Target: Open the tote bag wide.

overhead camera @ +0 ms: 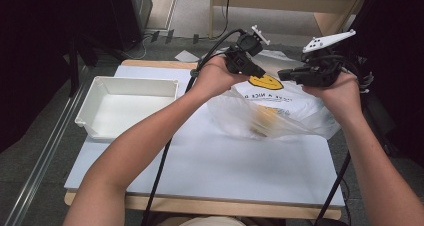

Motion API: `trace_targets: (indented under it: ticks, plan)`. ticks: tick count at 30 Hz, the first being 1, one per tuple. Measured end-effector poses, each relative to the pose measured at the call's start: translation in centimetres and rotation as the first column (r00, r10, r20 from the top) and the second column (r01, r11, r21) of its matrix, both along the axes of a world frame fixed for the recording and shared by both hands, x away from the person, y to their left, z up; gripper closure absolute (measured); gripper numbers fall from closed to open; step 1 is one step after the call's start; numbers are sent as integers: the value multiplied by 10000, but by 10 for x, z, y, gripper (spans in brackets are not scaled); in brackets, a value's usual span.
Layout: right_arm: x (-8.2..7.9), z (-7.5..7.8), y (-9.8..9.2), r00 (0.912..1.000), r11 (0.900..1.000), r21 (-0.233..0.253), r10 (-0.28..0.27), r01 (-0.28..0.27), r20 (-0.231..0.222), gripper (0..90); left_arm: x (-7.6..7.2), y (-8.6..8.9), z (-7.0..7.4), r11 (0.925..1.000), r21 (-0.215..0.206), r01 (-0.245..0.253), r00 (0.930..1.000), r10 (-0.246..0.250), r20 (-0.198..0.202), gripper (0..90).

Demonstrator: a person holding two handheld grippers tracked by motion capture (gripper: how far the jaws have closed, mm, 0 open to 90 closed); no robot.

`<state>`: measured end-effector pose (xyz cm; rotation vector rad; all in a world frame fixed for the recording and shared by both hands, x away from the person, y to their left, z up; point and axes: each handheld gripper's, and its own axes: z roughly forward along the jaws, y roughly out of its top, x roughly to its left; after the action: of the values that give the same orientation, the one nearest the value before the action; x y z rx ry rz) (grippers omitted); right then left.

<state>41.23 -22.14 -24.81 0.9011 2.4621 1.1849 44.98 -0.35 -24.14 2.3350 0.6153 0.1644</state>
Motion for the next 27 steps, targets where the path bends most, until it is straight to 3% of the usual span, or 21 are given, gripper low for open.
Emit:
trace_targets:
  ticks: [7, 10, 18, 27]
  plan:
    - [3, -16, 0, 9996, 9999, -105, -137, 135, -231, 882, 5, 3, -18, 9997, 150, -199, 9995, 203, -248, 891]
    - [5, -23, 0, 9997, 9988, -447, -190, 182, -176, 882, 7, 4, -24, 9993, 255, -290, 9991, 297, -297, 890]
    - [8, -36, -4, 9985, 9981, -405, -472, 460, -286, 881, 7, 7, -36, 9984, 463, -319, 9983, 341, -467, 885]
    - [10, -53, -9, 9948, 9947, -224, -1009, 1005, -149, 864, 8, 14, -46, 9978, 350, -572, 9972, 588, -470, 877]
